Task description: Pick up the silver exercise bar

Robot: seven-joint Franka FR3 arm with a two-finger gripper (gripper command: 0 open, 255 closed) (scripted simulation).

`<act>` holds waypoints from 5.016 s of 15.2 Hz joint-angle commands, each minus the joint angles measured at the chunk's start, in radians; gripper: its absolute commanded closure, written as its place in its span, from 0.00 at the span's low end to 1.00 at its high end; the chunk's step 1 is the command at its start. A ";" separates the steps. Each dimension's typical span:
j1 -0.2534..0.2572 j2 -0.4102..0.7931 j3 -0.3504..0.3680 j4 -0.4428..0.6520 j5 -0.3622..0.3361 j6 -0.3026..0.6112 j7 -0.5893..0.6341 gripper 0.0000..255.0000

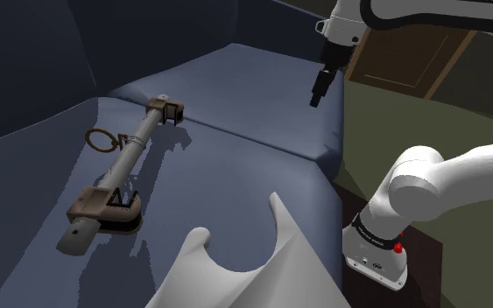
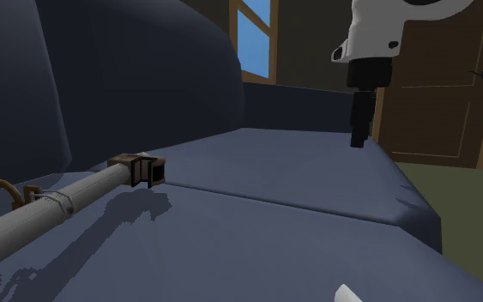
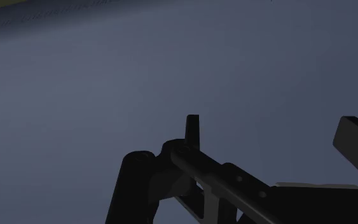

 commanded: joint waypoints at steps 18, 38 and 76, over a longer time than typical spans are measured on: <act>0.047 0.221 0.397 0.167 0.237 0.093 0.603 0.00; 0.121 1.013 0.770 0.928 -0.120 0.078 1.419 0.00; 0.246 1.171 0.753 1.238 -0.222 -0.096 1.492 1.00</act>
